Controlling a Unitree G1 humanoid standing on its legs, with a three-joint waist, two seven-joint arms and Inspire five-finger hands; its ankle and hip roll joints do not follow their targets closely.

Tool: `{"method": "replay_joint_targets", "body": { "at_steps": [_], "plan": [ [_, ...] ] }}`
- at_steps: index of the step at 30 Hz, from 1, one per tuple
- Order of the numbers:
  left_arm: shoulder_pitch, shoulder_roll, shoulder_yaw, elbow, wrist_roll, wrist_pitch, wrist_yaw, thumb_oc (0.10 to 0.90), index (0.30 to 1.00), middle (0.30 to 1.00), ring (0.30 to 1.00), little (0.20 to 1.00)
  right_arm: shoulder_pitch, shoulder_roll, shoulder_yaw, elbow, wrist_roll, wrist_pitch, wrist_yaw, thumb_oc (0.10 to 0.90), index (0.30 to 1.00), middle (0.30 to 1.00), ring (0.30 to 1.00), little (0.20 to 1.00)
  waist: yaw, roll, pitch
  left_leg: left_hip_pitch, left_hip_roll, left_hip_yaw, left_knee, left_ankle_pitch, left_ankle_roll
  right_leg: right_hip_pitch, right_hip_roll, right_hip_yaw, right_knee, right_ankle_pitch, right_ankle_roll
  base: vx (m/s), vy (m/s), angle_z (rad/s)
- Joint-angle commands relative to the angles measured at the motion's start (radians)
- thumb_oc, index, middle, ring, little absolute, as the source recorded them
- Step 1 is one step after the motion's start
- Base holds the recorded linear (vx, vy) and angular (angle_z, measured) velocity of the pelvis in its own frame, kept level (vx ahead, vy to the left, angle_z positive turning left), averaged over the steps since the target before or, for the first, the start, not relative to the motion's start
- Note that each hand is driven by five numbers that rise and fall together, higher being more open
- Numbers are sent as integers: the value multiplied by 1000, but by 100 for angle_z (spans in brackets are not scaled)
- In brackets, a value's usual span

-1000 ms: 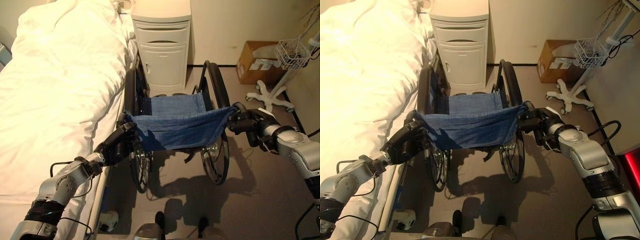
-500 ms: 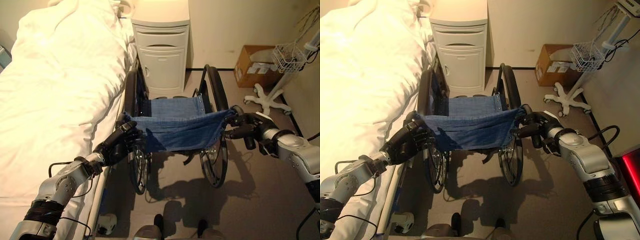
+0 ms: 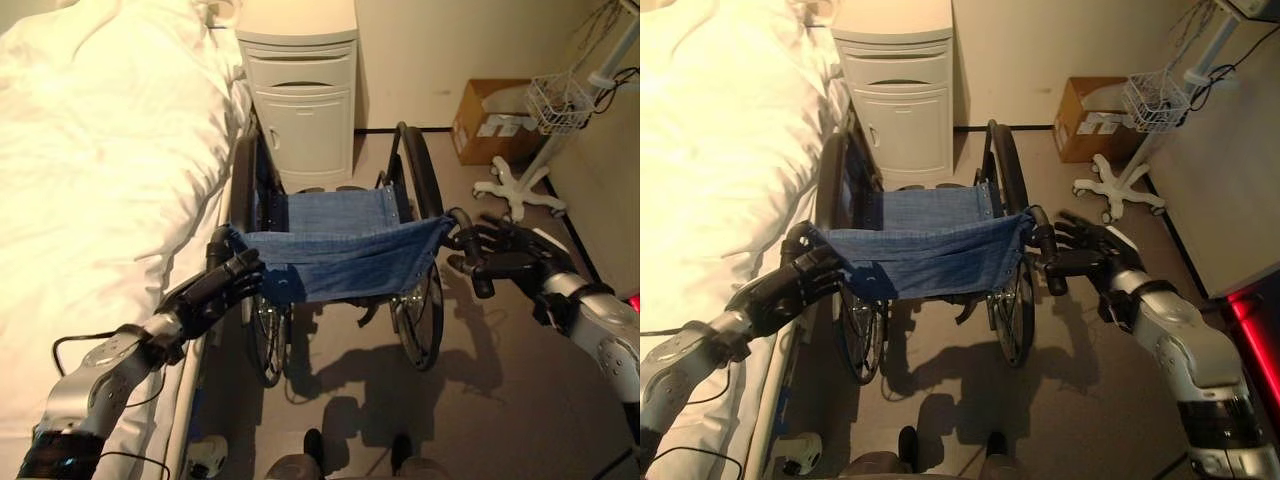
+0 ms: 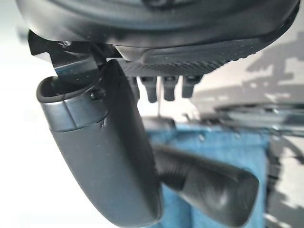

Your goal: Push the wheelchair next to the bed

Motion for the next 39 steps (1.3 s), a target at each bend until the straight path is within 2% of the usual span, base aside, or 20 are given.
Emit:
{"method": "replay_joint_targets", "body": {
  "at_steps": [1, 7, 13, 15, 18, 20, 23, 25, 26, 27, 30, 33, 35, 37, 39],
  "plan": [
    [-30, 57, 332, 29, -38, -233, 75, 800, 900, 900, 900, 900, 63, -52, -158, 42, 1, -146, -128, 800, 900, 900, 900, 900, 4, 25, -166, -14, -9, 3, 74, -60, -53, -23, 42, -76, 70, -27, -16, 0, 0, 0],
    [32, 30, 414, 64, -76, -235, 66, 800, 900, 900, 900, 900, 107, 3, -259, 84, 70, -192, -185, 800, 900, 900, 900, 900, -2, 26, -173, -10, 2, 21, 70, -61, -63, -24, 37, -94, 63, -27, -12, -6, -19, 3],
    [85, 9, 450, 76, -39, -245, 68, 800, 900, 900, 900, 900, 147, 40, -281, 106, 64, -170, -137, 800, 900, 900, 900, 900, 3, 25, -177, -11, 11, 31, 66, -55, -74, -26, 29, -115, 45, -14, -6, -15, -47, -5],
    [110, -5, 469, 100, 60, -281, 98, 800, 900, 900, 900, 900, 171, 71, -275, 120, 42, -160, -123, 800, 900, 900, 900, 900, 4, 26, -176, -13, 16, 25, 60, -50, -75, -30, 33, -113, 49, -17, -7, -13, -50, -18],
    [151, 18, 481, 121, 193, -321, 132, 800, 900, 900, 900, 900, 191, 81, -267, 144, 67, -143, -139, 800, 900, 900, 900, 900, 7, 25, -175, -13, 19, 16, 47, -41, -79, -29, 36, -117, 44, -18, -10, -6, -27, -7],
    [177, 27, 492, 121, 221, -332, 164, 800, 900, 900, 900, 900, 201, 89, -270, 169, 79, -132, -153, 800, 900, 900, 900, 900, 11, 25, -174, -13, 23, 14, 42, -37, -84, -27, 36, -123, 39, -17, -10, -18, -21, -5],
    [194, 5, 498, 111, 166, -302, 145, 800, 900, 900, 900, 900, 212, 121, -263, 213, 59, -136, -172, 800, 900, 900, 900, 900, 18, 25, -173, -16, 26, 9, 43, -35, -89, -29, 34, -129, 40, -16, -9, -6, -5, 2],
    [200, -49, 466, 92, 145, -238, 131, 800, 900, 900, 900, 900, 223, 155, -244, 268, 34, -140, -238, 800, 900, 900, 900, 900, 25, 23, -170, -21, 30, 3, 49, -34, -91, -31, 31, -133, 41, -14, -9, -17, -20, 11],
    [201, -49, 466, 90, 144, -236, 132, 800, 900, 900, 900, 900, 223, 155, -243, 267, 35, -140, -239, 800, 900, 900, 900, 900, 25, 23, -171, -22, 30, 3, 50, -34, -91, -31, 31, -133, 42, -14, -9, -16, -21, 15],
    [196, -105, 411, 107, 161, -200, 140, 800, 900, 900, 900, 900, 232, 184, -220, 342, 38, -144, -275, 800, 900, 900, 900, 900, 29, 21, -169, -25, 33, -3, 52, -33, -92, -33, 32, -135, 44, -15, -9, -8, -12, 12],
    [192, -146, 347, 167, 238, -181, 156, 800, 900, 900, 900, 900, 240, 213, -186, 433, 34, -146, -297, 800, 900, 900, 900, 900, 30, 21, -165, -26, 35, -7, 56, -33, -91, -34, 33, -135, 48, -15, -11, -6, -12, 10],
    [182, -188, 261, 277, 287, -144, 191, 800, 900, 900, 900, 900, 247, 239, -141, 561, -5, -153, -321, 800, 900, 900, 900, 900, 30, 19, -164, -28, 38, -9, 62, -34, -90, -35, 35, -136, 50, -16, -14, 0, -3, -1],
    [152, -249, 172, 408, 289, -98, 215, 800, 900, 900, 900, 900, 230, 273, -79, 671, -35, -179, -332, 800, 900, 900, 900, 900, 30, 19, -161, -27, 37, -14, 65, -36, -86, -34, 36, -137, 50, -15, -16, 0, 0, 0],
    [140, -285, 134, 485, 288, -92, 215, 800, 900, 900, 900, 900, 223, 293, -51, 714, -35, -194, -342, 800, 900, 900, 900, 900, 30, 19, -161, -27, 37, -15, 65, -38, -85, -33, 36, -137, 49, -14, -17, 0, 0, 0],
    [116, -370, 67, 650, 281, -119, 226, 800, 900, 900, 900, 900, 213, 345, -6, 829, -35, -230, -344, 800, 900, 900, 900, 900, 29, 19, -164, -28, 35, -14, 66, -40, -84, -35, 32, -139, 48, -10, -16, 0, 0, 0]
  ]
}}
